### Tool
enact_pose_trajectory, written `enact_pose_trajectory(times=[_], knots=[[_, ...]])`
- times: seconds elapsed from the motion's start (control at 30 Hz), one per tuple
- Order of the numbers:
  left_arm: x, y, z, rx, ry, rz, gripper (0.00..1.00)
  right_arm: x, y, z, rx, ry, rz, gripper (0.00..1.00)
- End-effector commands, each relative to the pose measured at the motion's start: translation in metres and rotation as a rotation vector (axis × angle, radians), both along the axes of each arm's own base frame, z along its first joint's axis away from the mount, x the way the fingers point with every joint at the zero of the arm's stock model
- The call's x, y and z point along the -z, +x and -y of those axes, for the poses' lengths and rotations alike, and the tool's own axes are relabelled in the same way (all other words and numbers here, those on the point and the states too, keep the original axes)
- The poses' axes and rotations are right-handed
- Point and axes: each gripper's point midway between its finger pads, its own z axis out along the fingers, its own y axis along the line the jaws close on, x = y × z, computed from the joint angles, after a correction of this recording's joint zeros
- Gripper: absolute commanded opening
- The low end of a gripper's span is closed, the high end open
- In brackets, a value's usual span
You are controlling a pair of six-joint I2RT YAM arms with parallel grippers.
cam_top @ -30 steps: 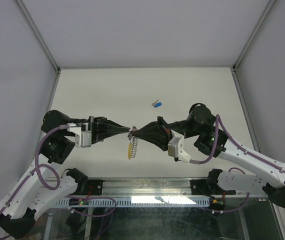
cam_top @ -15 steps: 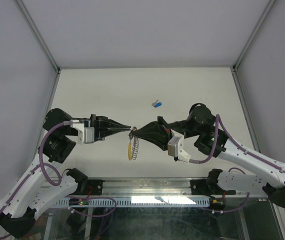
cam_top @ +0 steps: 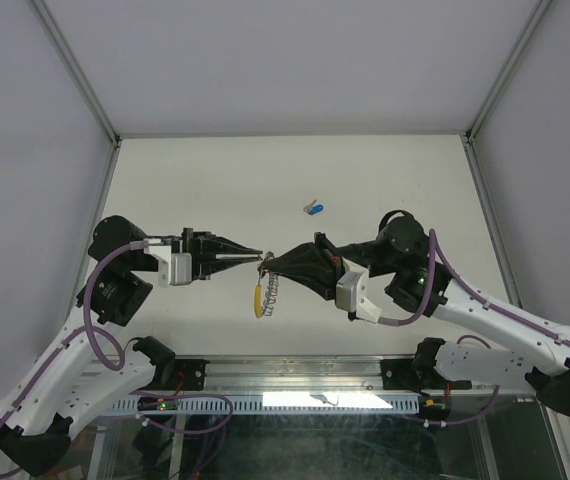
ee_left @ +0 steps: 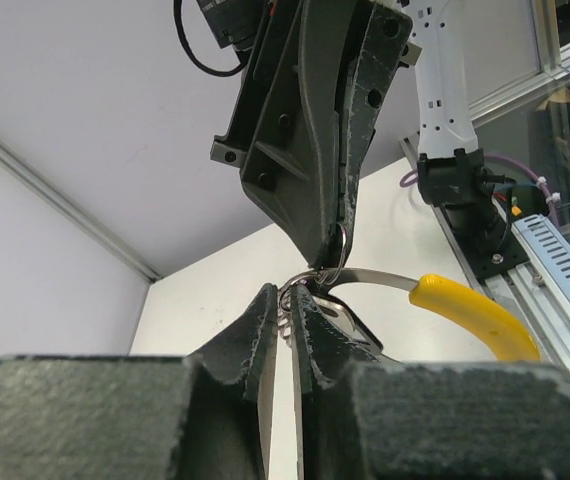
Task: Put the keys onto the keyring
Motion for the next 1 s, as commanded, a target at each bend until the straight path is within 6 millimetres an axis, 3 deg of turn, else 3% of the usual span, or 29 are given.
enact_pose_trajectory(times=[0.0, 0.17, 0.37, 0.97], knots=[[0.006, 0.004, 0.000, -0.026, 0.008, -0.002, 0.13, -0.044, -0.013, 0.014, -0.016, 0.153, 0.053, 0.00], [0.002, -0.005, -0.006, -0.030, -0.011, 0.045, 0.26, -0.044, -0.011, 0.016, 0.001, 0.158, 0.046, 0.00], [-0.001, -0.008, -0.011, -0.048, -0.024, 0.058, 0.27, -0.046, -0.009, 0.018, 0.021, 0.173, 0.036, 0.00], [-0.022, -0.026, -0.022, -0.047, -0.095, 0.153, 0.07, -0.045, -0.002, 0.020, 0.062, 0.210, -0.101, 0.00]])
